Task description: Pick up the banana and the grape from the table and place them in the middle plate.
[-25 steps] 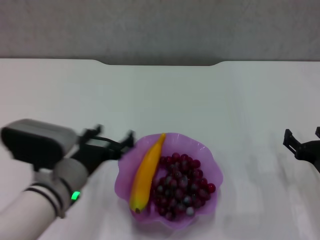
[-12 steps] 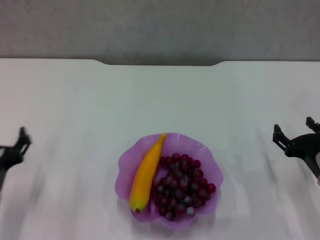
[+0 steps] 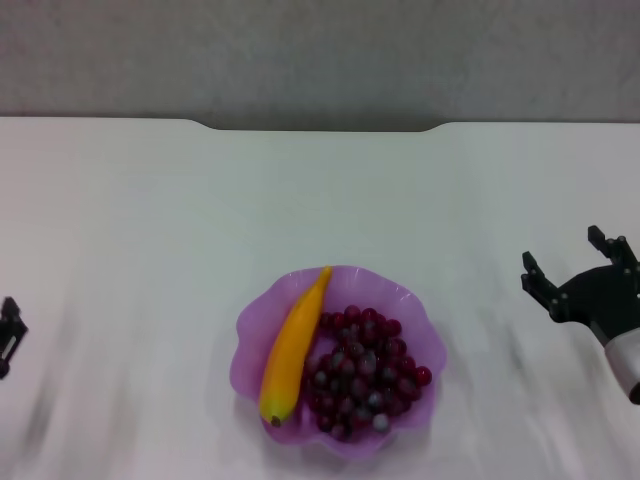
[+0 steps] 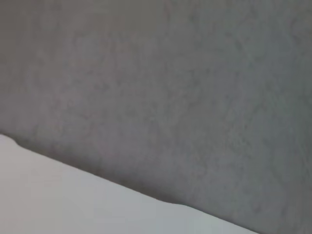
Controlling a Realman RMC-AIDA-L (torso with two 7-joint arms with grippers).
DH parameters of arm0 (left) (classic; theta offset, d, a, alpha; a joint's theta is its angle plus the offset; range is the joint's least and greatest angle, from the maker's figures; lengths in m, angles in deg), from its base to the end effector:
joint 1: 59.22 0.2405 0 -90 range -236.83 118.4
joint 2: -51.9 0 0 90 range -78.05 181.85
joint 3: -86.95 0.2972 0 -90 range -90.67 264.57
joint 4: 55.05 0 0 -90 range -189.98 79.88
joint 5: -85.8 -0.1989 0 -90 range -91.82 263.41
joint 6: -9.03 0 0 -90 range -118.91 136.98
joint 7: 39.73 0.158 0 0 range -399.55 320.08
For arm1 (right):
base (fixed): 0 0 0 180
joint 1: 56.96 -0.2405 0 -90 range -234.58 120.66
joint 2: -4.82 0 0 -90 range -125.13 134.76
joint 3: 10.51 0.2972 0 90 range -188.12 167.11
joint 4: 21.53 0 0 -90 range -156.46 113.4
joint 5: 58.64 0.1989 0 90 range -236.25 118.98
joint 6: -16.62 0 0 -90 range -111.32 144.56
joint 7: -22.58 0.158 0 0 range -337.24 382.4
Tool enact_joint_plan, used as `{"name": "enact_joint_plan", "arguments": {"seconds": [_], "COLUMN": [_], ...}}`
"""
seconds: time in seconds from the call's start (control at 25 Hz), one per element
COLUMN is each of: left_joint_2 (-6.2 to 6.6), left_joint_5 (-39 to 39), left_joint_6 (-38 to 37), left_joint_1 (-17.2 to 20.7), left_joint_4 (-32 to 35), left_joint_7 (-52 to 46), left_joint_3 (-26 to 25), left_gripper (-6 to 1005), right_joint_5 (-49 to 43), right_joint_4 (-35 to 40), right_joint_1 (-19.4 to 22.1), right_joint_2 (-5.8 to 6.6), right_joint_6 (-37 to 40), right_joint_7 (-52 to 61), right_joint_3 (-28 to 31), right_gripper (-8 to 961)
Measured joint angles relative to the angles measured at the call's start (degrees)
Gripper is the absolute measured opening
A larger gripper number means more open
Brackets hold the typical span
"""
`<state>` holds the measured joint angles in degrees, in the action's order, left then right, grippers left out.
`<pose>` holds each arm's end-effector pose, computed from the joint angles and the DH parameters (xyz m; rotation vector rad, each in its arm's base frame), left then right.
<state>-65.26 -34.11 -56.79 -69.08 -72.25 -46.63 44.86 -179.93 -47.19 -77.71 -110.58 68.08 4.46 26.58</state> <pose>-0.4187 0.2666 -0.0227 -1.4208 -0.7679 -0.5939 0.3501 0.3431 -0.0670 -1.8057 0.3964 0.3621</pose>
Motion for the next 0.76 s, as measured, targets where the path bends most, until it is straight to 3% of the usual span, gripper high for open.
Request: {"name": "enact_joint_plan", "arguments": {"seconds": [0.16,0.48,0.76], "left_joint_2": [-0.41,-0.60,-0.48], "left_joint_5": [0.09,0.70,0.88], "left_joint_6": [-0.88,0.46,5.64], "left_joint_1": [0.88,1.06,0.88], "left_joint_4": [-0.12,-0.37,0.02], "left_joint_7": [0.41,0.32,0.37], "left_joint_3": [2.42,2.18,1.31], "left_gripper": [898,899,899], "right_joint_5": [0.01,-0.02,0.98], "right_joint_4": [-0.16,-0.78,-1.05], "right_joint_1": [0.43,2.43,1.86], "right_joint_2": [-0.01,-0.09,-0.02], "right_joint_6": [0.07,5.33,-0.97], "right_joint_7": [-0.18,-0.91,-0.51], "right_joint_3": [-0.82,-2.35,-0.83], "right_gripper": [880,880,880]}}
